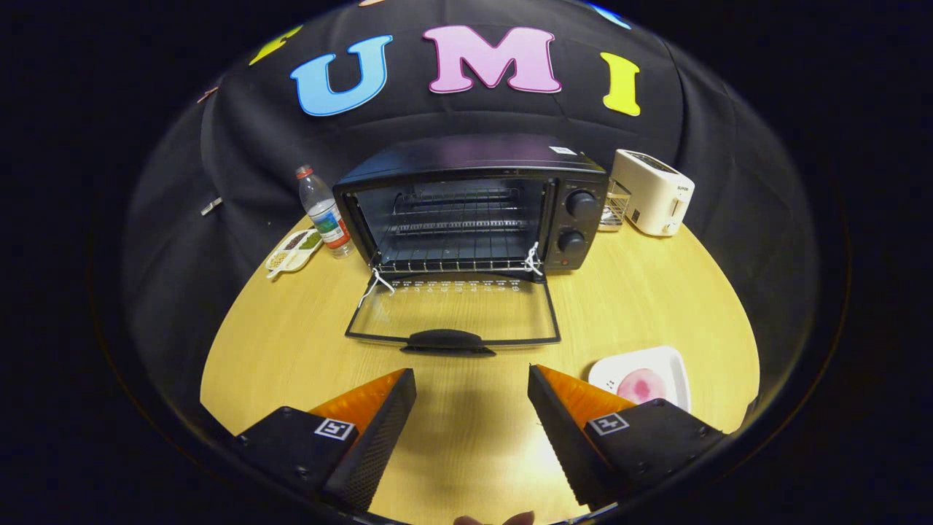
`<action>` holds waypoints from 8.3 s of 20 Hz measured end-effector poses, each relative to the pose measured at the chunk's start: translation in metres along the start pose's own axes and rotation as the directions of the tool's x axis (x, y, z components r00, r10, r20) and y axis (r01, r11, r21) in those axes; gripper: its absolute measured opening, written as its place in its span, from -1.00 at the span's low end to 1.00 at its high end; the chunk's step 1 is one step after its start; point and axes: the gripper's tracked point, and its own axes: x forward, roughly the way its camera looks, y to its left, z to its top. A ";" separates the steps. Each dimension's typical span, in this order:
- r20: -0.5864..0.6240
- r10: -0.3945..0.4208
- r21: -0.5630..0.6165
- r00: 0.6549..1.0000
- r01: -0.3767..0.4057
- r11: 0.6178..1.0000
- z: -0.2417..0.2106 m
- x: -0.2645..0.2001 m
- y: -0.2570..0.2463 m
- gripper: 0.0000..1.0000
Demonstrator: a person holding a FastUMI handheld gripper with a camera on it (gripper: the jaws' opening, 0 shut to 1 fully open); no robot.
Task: Open the toaster oven, put the food inside, and close the toaster oven door.
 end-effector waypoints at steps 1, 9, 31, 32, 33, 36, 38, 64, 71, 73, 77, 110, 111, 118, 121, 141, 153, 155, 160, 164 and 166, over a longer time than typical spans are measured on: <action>-0.033 0.004 -0.008 0.999 -0.005 1.000 -0.002 -0.009 -0.014 0.99; -0.265 0.044 0.062 0.963 -0.029 0.998 -0.009 -0.031 -0.154 0.98; -0.637 0.107 0.134 0.763 -0.028 0.991 -0.093 0.047 -0.274 -0.84; -0.627 0.130 0.147 0.768 -0.047 0.988 -0.097 0.053 -0.272 -0.80; -0.614 0.168 0.168 0.772 -0.080 0.982 -0.101 0.058 -0.269 -0.81; -0.596 0.242 0.269 0.766 -0.094 0.959 -0.099 0.052 -0.270 -0.90; -0.560 0.312 0.372 0.767 -0.104 0.922 -0.096 0.046 -0.267 -0.89; -0.045 0.260 0.969 0.965 -0.022 0.248 0.014 0.038 -0.036 -0.90; 0.002 0.073 0.997 0.997 -0.007 0.078 0.056 0.112 0.007 -0.89; 0.008 0.046 0.999 0.999 -0.010 0.038 0.068 0.131 0.019 -0.90; 0.040 -0.052 0.999 0.998 -0.040 -0.008 0.097 0.164 0.023 -0.90; 0.041 0.107 0.642 0.993 -0.108 0.759 0.046 0.070 0.066 0.97; 0.017 0.081 0.557 0.997 -0.077 0.827 0.033 0.070 0.062 0.97; -0.129 -0.044 0.189 0.991 0.068 0.980 -0.032 0.073 0.047 0.98; -0.156 -0.063 0.117 0.986 0.081 0.990 -0.042 0.086 0.043 0.98; -0.191 -0.127 0.021 0.973 0.133 0.991 -0.044 0.125 0.044 0.99; 0.055 -0.084 0.120 0.995 0.077 0.990 0.032 0.064 0.047 0.99; 0.113 -0.089 0.121 0.990 0.076 0.990 0.056 0.048 0.045 0.99; 0.265 -0.110 0.082 0.958 0.091 0.992 0.105 0.005 0.036 0.99; 0.371 -0.108 0.044 0.923 0.098 0.994 0.140 -0.033 0.029 0.99; 0.425 -0.107 0.041 0.899 0.099 0.994 0.158 -0.054 0.025 0.99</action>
